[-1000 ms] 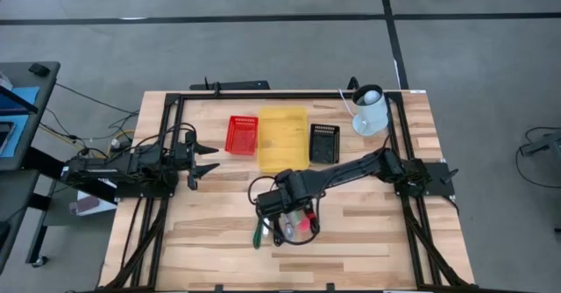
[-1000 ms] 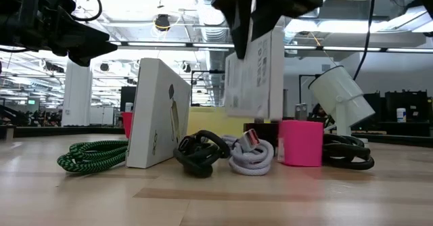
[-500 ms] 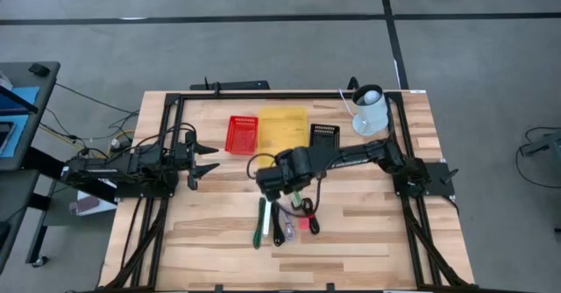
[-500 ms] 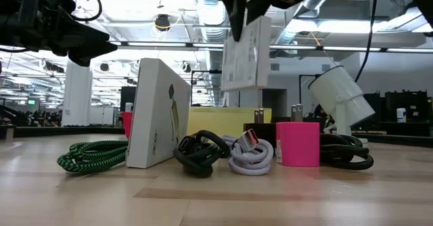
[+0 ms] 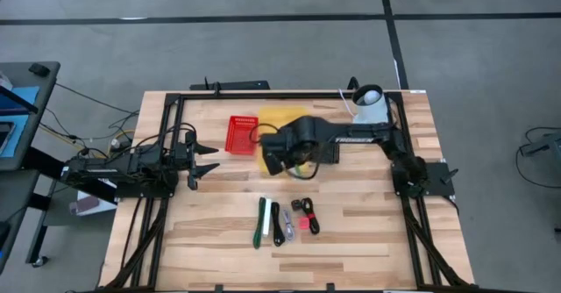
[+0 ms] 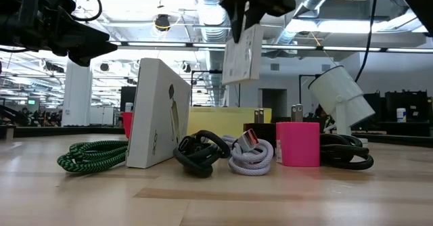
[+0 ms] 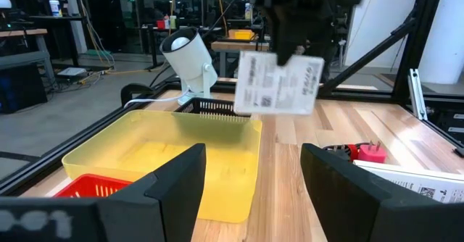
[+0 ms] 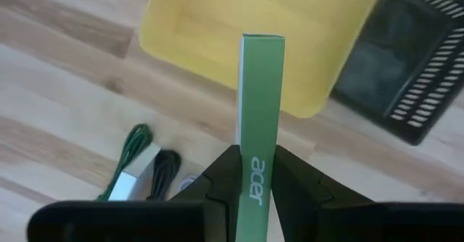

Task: Pick and place items into bin
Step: Put the right white card reader box into the black bin

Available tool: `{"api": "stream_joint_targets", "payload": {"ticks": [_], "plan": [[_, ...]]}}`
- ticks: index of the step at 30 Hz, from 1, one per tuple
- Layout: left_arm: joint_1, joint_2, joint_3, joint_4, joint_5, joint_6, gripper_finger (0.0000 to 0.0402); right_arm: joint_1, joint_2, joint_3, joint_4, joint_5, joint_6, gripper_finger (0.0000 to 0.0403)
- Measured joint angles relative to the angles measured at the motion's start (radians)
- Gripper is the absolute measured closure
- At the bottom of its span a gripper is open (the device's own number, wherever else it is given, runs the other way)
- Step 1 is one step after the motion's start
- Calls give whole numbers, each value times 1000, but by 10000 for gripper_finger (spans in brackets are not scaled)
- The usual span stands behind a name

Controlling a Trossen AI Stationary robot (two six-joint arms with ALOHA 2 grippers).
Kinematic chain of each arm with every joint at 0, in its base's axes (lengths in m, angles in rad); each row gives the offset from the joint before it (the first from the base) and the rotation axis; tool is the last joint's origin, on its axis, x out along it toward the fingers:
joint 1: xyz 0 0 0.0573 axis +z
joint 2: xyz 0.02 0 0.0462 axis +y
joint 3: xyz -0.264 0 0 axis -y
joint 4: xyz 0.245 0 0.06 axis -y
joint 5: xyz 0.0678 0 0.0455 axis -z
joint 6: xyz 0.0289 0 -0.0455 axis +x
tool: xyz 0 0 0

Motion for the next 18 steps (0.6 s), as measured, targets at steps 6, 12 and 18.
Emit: {"api": "stream_joint_targets", "payload": {"ticks": [6,12,18], "plan": [[0,0,0,0,0,0,182,-42,-110,-121,2,-2,-11,341],[0,0,0,0,0,0,181,-62,-230,-282,0,-1,3,341],[0,0,0,0,0,0,182,-92,-300,-426,-1,6,7,341]]}}
